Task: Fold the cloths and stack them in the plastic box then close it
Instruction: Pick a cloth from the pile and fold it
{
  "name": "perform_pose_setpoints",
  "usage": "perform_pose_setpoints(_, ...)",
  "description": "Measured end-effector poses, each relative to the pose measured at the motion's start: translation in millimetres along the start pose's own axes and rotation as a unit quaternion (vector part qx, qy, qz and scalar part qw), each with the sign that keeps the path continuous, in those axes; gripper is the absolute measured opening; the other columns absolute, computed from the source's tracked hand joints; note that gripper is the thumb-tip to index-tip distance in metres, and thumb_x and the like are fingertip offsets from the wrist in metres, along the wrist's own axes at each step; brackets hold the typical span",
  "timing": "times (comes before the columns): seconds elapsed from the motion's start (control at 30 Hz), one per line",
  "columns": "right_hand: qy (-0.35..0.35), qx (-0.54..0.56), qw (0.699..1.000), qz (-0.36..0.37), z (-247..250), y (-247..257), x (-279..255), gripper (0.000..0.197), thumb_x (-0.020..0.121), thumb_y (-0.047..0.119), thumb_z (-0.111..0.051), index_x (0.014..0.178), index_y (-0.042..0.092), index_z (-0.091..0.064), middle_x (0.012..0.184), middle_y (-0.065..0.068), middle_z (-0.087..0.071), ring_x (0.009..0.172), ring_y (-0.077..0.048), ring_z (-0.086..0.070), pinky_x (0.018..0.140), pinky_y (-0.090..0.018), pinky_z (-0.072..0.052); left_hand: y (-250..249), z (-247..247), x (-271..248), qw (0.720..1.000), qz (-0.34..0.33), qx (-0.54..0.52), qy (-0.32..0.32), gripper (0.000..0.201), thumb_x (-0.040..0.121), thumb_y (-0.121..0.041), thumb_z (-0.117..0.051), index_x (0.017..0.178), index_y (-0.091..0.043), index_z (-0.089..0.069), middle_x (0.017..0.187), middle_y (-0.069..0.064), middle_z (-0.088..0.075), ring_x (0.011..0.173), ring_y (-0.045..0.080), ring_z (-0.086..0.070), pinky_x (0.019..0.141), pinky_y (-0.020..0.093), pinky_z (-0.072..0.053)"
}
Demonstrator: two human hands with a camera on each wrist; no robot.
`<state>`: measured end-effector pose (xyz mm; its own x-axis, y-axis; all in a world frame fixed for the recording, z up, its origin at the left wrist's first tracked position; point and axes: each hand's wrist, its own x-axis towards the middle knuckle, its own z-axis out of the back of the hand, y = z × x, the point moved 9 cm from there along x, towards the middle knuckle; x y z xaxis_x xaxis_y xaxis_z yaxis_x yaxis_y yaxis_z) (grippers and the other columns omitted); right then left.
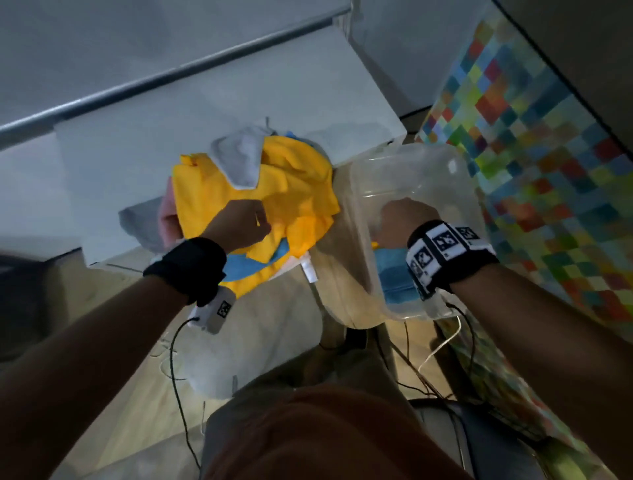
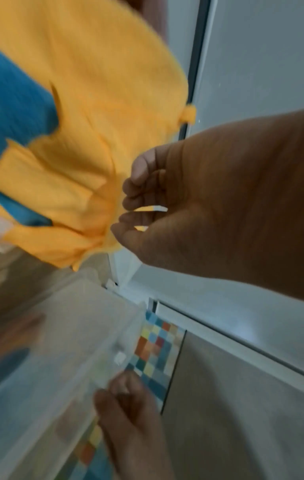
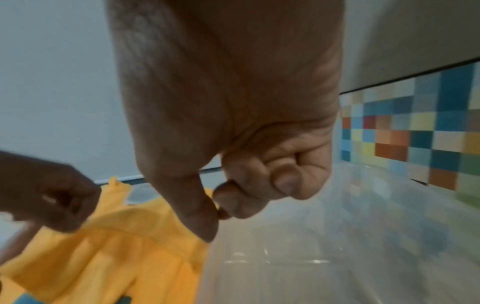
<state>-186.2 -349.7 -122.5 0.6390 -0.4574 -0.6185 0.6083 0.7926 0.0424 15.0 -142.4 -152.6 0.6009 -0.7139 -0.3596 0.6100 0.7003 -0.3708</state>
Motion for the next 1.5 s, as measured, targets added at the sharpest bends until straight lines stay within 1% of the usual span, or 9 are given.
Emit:
perform_pose_setpoints(0.3, 0.044, 0.139, 0.985, 0.091, 1.8, 154.5, 5.4, 0.029, 0.089, 0.027, -0.06, 0.104, 0.002, -0.064, 0.11, -0.021, -0.065, 0.09, -0.033, -0.06, 0.074, -0.037, -0.051, 127.5, -13.8, -22.2, 0.983, 0.169, -0.066, -0.024, 0.08, 0.077, -0.039, -0.078, 0.136, -0.002, -0.039, 0.127, 0.031, -0.045, 0.116, 0.044, -0.047, 0.095, 0.046, -0.037)
perform_pose_setpoints(0.43, 0.067, 0.198, 0.974, 0.084, -24.2, 190.8, 32.7, 0.043, 0.087, 0.023, -0.061, 0.127, 0.016, -0.049, 0.095, -0.008, -0.057, 0.078, -0.03, -0.057, 0.059, -0.035, -0.044, 124.4, -14.7, -17.0, 0.993, 0.094, -0.064, -0.025, 0.053, 0.082, -0.047, -0.044, 0.098, -0.001, -0.064, 0.1, 0.028, -0.06, 0.099, 0.044, -0.054, 0.082, 0.048, -0.044)
perform_pose_setpoints(0.63, -0.041, 0.174, 0.981, 0.074, -35.4, 208.1, 62.6, 0.084, 0.077, 0.008, -0.07, 0.142, 0.039, -0.026, 0.148, -0.01, -0.019, 0.12, -0.041, -0.04, 0.069, -0.039, -0.039, 89.6, -17.6, -41.3, 0.986, -0.008, -0.163, -0.044, 0.036, 0.066, -0.047, -0.051, 0.051, -0.014, -0.05, 0.077, 0.015, -0.061, 0.093, 0.023, -0.056, 0.078, 0.033, -0.045)
perform_pose_setpoints(0.8, -0.086, 0.144, 0.974, 0.152, -36.3, 212.2, 70.7, 0.027, 0.091, 0.016, -0.062, 0.118, 0.022, -0.059, 0.138, -0.008, -0.04, 0.123, -0.037, -0.04, 0.09, -0.046, -0.047, 81.5, -40.8, -73.7, 0.976, 0.023, -0.215, 0.027, 0.037, 0.056, -0.041, -0.051, 0.047, -0.012, -0.031, 0.056, 0.01, -0.038, 0.055, 0.023, -0.042, 0.053, 0.045, -0.034)
perform_pose_setpoints(1.0, -0.138, 0.229, 0.936, 0.23, -11.3, 216.6, 55.4, 0.017, 0.094, 0.01, -0.058, 0.108, 0.015, -0.067, 0.108, -0.009, -0.064, 0.101, -0.028, -0.06, 0.082, -0.041, -0.051, 120.5, -50.0, -88.2, 0.972, 0.151, -0.175, -0.033, 0.032, 0.069, -0.034, -0.059, 0.088, -0.008, -0.061, 0.086, 0.015, -0.061, 0.079, 0.031, -0.058, 0.067, 0.038, -0.045)
perform_pose_setpoints(1.1, -0.135, 0.269, 0.91, 0.284, 2.8, 220.2, 43.6, 0.023, 0.093, 0.006, -0.059, 0.11, 0.014, -0.073, 0.102, -0.006, -0.065, 0.095, -0.021, -0.06, 0.081, -0.03, -0.048, 131.3, -44.4, -83.6, 0.962, 0.152, -0.204, -0.103, 0.069, 0.073, -0.028, -0.072, 0.134, -0.017, -0.041, 0.125, 0.018, -0.051, 0.092, 0.033, -0.059, 0.079, 0.04, -0.051)
perform_pose_setpoints(1.2, -0.132, 0.284, 0.89, 0.332, 16.7, 227.0, 28.9, 0.028, 0.093, 0.002, -0.057, 0.114, 0.013, -0.072, 0.098, 0.004, -0.055, 0.089, -0.009, -0.052, 0.079, -0.017, -0.041, 115.6, -30.3, -74.4, 0.963, 0.118, -0.193, -0.142, 0.083, 0.077, -0.039, -0.073, 0.145, -0.037, -0.026, 0.14, 0.015, -0.04, 0.117, 0.028, -0.051, 0.09, 0.042, -0.051)
perform_pose_setpoints(1.37, -0.18, 0.345, 0.846, 0.364, 54.5, 228.4, 10.5, 0.028, 0.09, 0.002, -0.058, 0.11, 0.015, -0.074, 0.097, 0.002, -0.063, 0.079, -0.003, -0.055, 0.075, -0.004, -0.043, 83.7, 15.1, -67.1, 0.946, 0.067, -0.187, -0.258, 0.02, 0.09, -0.033, -0.062, 0.1, -0.016, -0.063, 0.105, 0.01, -0.059, 0.089, 0.02, -0.058, 0.083, 0.037, -0.05)
perform_pose_setpoints(1.5, -0.227, 0.366, 0.828, 0.358, 87.0, 220.7, 4.0, 0.028, 0.088, 0.003, -0.056, 0.102, 0.018, -0.076, 0.1, 0.004, -0.066, 0.084, -0.001, -0.06, 0.077, -0.006, -0.046, 88.6, 61.4, -69.4, 0.905, 0.112, -0.216, -0.35, 0.021, 0.094, -0.035, -0.043, 0.079, -0.019, -0.044, 0.076, 0.001, -0.056, 0.069, 0.025, -0.06, 0.067, 0.045, -0.05)
